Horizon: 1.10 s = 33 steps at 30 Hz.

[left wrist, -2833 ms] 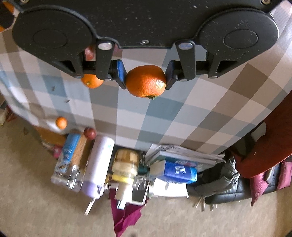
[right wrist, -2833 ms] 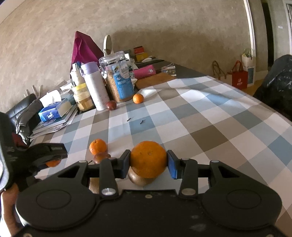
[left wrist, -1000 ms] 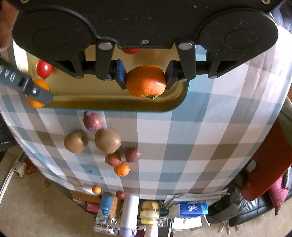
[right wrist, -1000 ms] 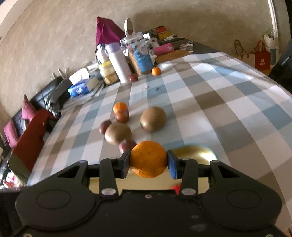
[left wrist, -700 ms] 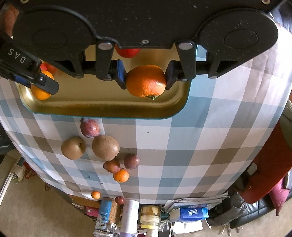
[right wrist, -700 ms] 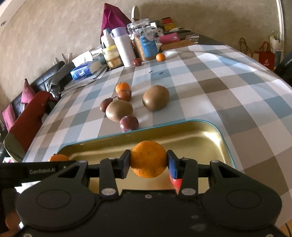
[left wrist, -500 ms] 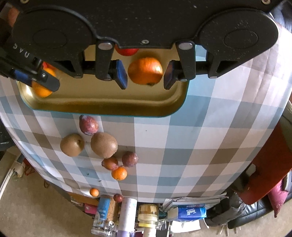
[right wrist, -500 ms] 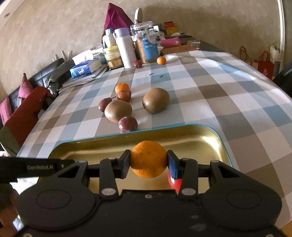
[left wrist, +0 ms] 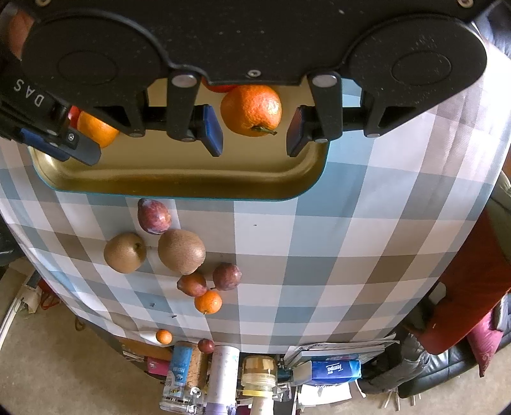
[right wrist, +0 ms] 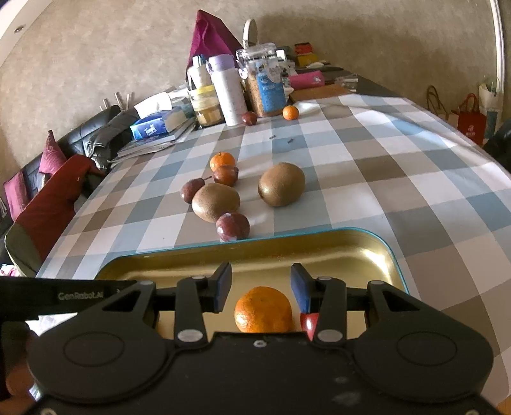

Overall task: Organize fruits
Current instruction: 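Carry both mandarins over the gold tray and open both tools to drop them, then move both open tools past the tray toward the kiwis and pears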

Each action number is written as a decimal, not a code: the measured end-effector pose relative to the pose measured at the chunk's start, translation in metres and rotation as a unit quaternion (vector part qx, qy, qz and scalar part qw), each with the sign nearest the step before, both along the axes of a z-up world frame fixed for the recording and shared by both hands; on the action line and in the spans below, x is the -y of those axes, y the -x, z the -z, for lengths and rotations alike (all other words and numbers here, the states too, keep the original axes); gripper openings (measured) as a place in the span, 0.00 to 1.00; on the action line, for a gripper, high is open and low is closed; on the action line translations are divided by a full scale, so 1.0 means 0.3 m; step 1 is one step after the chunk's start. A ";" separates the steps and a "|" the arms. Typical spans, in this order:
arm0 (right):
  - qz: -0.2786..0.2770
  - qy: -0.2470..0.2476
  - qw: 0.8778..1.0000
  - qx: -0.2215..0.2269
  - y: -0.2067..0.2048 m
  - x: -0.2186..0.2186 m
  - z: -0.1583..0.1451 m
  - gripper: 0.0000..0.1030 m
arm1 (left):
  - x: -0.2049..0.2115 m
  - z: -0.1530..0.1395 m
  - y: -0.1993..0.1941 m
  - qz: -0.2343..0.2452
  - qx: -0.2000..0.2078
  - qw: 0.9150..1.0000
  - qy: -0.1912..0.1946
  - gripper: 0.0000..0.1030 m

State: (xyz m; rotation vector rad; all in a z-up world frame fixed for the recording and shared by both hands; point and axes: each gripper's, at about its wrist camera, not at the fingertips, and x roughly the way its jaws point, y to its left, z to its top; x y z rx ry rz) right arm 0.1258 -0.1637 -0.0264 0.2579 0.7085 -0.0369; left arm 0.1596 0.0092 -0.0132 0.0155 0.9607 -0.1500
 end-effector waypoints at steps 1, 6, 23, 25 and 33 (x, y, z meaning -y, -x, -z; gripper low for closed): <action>0.001 -0.003 1.000 -0.003 -0.001 0.002 0.003 0.43 | 0.000 -0.001 -0.002 -0.001 -0.001 1.000 -0.001 0.51; 0.007 -0.016 1.000 -0.022 -0.021 0.020 0.011 0.43 | 0.000 -0.002 -0.022 -0.009 -0.008 1.000 -0.008 0.51; 0.024 -0.030 0.999 -0.033 -0.155 0.076 -0.034 0.43 | 0.042 -0.043 -0.140 -0.014 0.005 1.000 -0.018 0.51; 0.027 -0.032 0.999 -0.035 -0.187 0.082 -0.042 0.43 | 0.045 -0.050 -0.164 -0.019 0.007 1.000 -0.015 0.51; 0.059 -0.037 0.997 -0.031 -0.319 0.111 -0.073 0.43 | 0.076 -0.053 -0.275 -0.032 0.007 0.999 -0.017 0.51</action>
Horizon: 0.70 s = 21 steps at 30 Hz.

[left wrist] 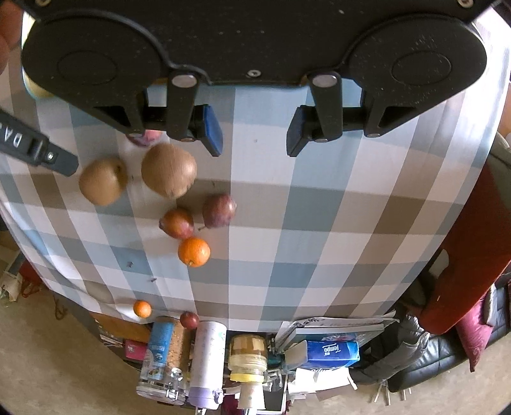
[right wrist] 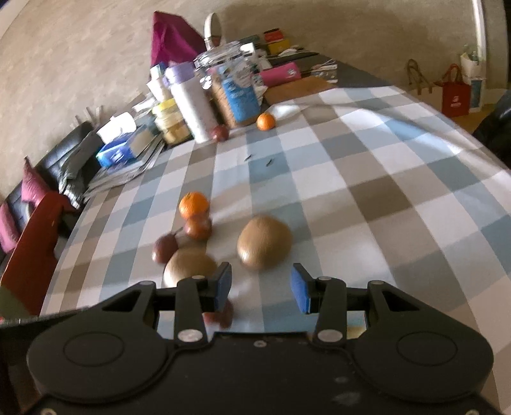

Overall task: Organize fruits
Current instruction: 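Move both open tools past the tray toward the kiwis and pears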

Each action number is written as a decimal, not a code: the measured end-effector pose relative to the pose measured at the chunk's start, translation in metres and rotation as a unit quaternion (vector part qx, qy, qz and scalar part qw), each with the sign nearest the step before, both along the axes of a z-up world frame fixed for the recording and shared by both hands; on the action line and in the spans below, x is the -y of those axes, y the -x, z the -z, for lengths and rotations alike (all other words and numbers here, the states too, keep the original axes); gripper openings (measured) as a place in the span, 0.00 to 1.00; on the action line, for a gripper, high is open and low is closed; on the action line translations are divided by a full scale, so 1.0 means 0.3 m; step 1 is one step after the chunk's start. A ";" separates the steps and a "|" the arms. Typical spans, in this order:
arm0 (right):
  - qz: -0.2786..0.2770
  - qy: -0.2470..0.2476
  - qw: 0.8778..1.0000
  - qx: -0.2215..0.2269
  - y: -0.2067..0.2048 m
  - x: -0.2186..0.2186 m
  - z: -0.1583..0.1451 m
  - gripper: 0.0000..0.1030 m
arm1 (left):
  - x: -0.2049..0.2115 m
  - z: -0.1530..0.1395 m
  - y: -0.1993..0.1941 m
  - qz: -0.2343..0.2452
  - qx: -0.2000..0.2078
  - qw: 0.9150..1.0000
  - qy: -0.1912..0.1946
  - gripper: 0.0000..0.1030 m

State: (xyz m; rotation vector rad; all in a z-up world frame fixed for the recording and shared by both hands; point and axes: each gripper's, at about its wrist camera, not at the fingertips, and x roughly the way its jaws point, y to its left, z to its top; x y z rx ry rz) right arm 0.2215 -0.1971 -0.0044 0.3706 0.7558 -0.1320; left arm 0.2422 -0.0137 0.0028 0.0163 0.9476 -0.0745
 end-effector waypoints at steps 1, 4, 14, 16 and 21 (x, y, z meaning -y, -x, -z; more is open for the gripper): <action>0.009 0.000 1.000 -0.001 -0.019 0.007 -0.001 0.43 | 0.006 0.000 -0.014 -0.001 0.002 1.000 0.000 0.51; 0.037 -0.011 0.999 -0.009 -0.085 0.031 0.002 0.43 | 0.020 0.002 -0.057 -0.010 0.003 1.000 -0.003 0.51; 0.116 -0.031 0.992 -0.048 -0.262 0.072 0.048 0.43 | 0.060 0.029 -0.205 -0.028 -0.009 0.999 0.013 0.51; 0.129 -0.035 0.990 -0.052 -0.282 0.078 0.058 0.43 | 0.066 0.038 -0.226 -0.032 -0.009 0.999 0.022 0.51; 0.142 -0.028 0.988 -0.055 -0.295 0.082 0.093 0.43 | 0.074 0.069 -0.248 -0.027 -0.007 0.998 0.048 0.51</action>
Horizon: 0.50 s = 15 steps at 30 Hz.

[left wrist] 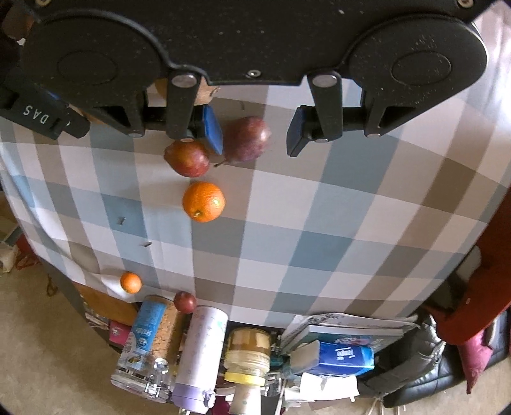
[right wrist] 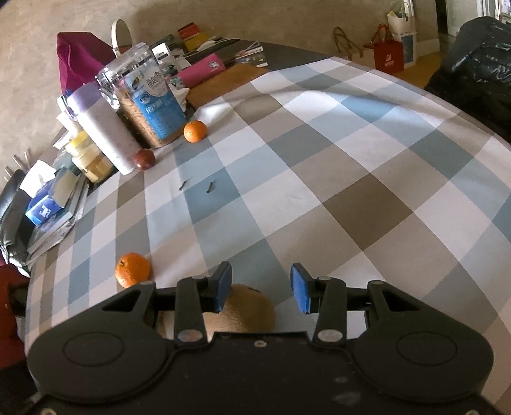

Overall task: Organize fruits
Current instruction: 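Move both open tools past the tray toward the kiwis and pears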

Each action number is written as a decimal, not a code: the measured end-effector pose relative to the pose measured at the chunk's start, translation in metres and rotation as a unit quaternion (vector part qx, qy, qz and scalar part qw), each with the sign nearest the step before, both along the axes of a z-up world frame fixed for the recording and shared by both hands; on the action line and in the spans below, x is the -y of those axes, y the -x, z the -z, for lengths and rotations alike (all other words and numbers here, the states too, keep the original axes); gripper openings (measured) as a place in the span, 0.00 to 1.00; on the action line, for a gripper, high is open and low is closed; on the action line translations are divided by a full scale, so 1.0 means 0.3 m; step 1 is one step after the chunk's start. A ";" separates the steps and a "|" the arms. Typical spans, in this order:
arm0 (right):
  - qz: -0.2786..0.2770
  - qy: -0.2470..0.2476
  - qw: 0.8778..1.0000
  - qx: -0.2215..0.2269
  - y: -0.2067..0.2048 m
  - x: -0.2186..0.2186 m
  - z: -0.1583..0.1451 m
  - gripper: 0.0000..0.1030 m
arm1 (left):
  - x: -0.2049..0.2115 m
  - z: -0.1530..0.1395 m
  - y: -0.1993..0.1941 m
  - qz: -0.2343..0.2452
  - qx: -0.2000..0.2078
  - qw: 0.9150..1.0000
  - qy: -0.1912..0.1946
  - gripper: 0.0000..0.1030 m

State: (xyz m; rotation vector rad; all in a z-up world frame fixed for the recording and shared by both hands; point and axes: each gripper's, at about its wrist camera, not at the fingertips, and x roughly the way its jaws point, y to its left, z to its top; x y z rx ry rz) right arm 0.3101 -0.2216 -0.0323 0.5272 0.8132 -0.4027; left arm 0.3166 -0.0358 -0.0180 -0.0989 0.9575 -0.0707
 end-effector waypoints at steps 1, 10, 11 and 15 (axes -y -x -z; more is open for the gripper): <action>0.002 0.005 1.000 -0.001 -0.001 -0.001 0.002 0.43 | 0.002 0.006 0.001 0.002 0.000 1.000 0.003 0.51; 0.014 0.023 1.000 0.004 -0.001 0.012 -0.002 0.43 | 0.021 0.012 0.024 0.020 0.001 1.000 0.008 0.51; 0.013 0.025 1.000 0.004 -0.001 0.014 -0.001 0.43 | 0.021 0.008 0.028 0.024 0.002 1.000 0.012 0.51; 0.024 0.027 0.999 0.007 0.002 0.025 -0.001 0.43 | 0.031 -0.006 0.047 0.053 0.009 0.998 0.020 0.51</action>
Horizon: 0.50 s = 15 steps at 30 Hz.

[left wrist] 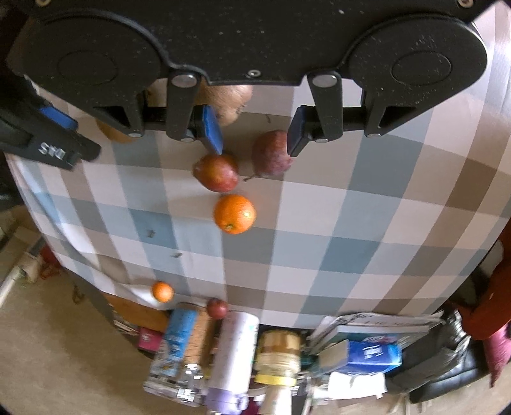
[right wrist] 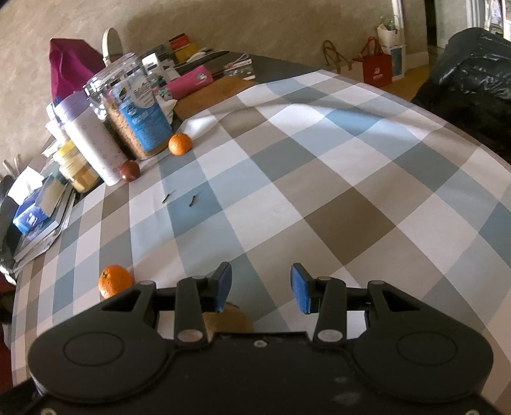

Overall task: Organize fruits
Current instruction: 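Move both open tools past the tray toward the kiwis and pears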

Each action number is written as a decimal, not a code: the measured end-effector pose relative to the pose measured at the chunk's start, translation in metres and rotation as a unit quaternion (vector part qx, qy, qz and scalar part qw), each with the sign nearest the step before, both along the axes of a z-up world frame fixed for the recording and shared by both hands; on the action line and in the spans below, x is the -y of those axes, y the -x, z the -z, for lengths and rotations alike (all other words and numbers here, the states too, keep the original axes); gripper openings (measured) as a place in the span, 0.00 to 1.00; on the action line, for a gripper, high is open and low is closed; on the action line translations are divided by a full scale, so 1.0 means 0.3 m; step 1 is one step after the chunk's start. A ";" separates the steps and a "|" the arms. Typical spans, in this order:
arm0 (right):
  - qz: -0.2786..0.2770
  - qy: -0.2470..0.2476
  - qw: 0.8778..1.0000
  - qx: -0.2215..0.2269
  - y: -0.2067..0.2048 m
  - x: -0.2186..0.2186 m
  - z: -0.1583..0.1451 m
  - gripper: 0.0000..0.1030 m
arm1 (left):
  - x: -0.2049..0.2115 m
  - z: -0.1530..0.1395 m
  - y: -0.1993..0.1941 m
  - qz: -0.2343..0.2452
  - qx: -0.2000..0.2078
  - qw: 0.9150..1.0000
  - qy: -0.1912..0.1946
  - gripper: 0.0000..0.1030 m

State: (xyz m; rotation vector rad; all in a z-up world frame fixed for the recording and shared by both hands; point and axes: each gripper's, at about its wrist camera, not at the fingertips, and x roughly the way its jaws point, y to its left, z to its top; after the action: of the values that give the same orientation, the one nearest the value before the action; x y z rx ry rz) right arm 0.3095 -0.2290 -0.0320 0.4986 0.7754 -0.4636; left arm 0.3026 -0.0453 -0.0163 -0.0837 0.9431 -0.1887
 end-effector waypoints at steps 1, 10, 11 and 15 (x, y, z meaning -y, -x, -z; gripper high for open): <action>0.002 0.002 1.000 0.000 -0.001 0.001 0.001 0.43 | 0.004 -0.001 0.004 0.011 0.001 1.000 0.002 0.51; 0.011 0.005 1.000 -0.001 0.001 0.016 0.000 0.43 | 0.057 0.013 0.026 0.086 -0.015 0.996 0.004 0.51; 0.015 0.002 1.000 -0.001 0.001 0.025 0.000 0.43 | 0.060 0.014 0.031 0.090 -0.016 0.996 0.003 0.52; 0.034 -0.022 0.999 -0.004 0.006 0.069 0.007 0.43 | 0.075 0.018 0.041 0.105 -0.016 0.994 -0.007 0.59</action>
State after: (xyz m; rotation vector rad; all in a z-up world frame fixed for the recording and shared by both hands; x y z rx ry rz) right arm 0.3078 -0.2497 -0.0340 0.5659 0.7784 -0.5130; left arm 0.2904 -0.0678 -0.0216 0.0255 0.9844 -0.3764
